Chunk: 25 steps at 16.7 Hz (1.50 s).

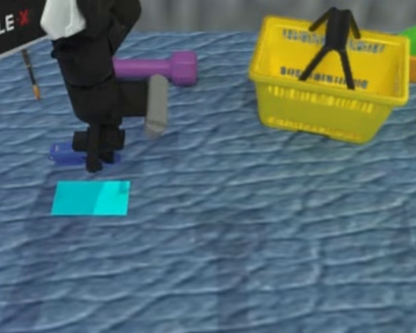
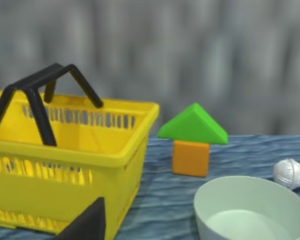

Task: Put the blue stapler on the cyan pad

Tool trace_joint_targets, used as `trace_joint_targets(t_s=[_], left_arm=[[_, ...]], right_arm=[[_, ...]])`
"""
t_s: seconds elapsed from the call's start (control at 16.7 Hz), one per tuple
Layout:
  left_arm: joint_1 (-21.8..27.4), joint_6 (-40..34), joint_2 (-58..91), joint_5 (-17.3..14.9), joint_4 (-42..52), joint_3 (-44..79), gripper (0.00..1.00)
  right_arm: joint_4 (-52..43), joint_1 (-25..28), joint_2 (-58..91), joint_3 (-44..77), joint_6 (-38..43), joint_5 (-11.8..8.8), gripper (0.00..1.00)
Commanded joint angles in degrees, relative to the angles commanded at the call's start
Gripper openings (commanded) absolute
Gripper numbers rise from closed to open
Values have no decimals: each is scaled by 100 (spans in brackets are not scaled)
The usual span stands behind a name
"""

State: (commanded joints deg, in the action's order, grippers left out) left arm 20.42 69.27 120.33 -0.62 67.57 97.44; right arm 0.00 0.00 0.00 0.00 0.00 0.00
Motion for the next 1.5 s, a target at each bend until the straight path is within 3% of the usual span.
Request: trace_joint_targets(t_s=[0.3, 0.66, 1.44, 1.5], left_arm=[[-171, 155, 203, -5, -1233, -999, 0], [-207, 197, 249, -10, -1449, -1203, 0], [-207, 197, 249, -10, -1449, -1203, 98], [-207, 197, 249, -10, -1449, -1203, 100]], right_arm=[[0, 0, 0, 0, 0, 0, 100], [0, 0, 0, 0, 0, 0, 100], [0, 0, 0, 0, 0, 0, 100], [0, 0, 0, 0, 0, 0, 100]])
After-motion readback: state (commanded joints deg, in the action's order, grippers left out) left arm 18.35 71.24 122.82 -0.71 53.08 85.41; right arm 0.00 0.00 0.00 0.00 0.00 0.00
